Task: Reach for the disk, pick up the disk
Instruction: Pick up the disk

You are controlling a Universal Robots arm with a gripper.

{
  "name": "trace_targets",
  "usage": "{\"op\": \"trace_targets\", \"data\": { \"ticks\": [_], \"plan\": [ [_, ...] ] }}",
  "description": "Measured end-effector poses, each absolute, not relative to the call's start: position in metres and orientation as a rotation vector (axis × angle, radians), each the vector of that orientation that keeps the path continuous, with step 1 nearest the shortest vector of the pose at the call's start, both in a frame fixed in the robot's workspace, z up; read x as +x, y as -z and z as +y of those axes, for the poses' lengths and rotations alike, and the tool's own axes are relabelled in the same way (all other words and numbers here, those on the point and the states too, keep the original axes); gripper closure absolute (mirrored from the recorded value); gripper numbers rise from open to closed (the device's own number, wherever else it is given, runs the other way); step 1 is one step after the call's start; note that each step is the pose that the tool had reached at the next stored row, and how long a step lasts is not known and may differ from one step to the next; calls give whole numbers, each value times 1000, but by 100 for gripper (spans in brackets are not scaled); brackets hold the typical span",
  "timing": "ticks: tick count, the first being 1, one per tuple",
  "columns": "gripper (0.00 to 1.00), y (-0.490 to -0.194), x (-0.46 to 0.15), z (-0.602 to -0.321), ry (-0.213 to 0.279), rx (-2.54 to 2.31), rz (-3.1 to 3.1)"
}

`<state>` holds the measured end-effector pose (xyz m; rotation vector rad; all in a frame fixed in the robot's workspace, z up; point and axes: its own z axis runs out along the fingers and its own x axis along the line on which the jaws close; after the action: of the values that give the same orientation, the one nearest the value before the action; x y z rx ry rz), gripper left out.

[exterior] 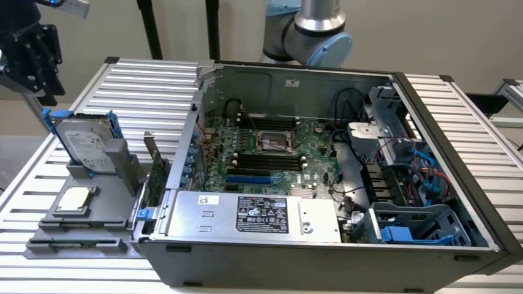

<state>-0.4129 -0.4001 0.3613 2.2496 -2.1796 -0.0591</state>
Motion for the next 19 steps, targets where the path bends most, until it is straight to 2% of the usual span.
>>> {"op": "trace_targets", "data": {
  "ticks": [1,4,5,19],
  "plan": [
    [58,-359,-413,-400,59,2250,-2180],
    [52,-354,-413,-400,59,2250,-2180],
    [46,-352,-413,-400,59,2250,-2180],
    [46,-327,-413,-399,59,2250,-2180]
  ]
}}
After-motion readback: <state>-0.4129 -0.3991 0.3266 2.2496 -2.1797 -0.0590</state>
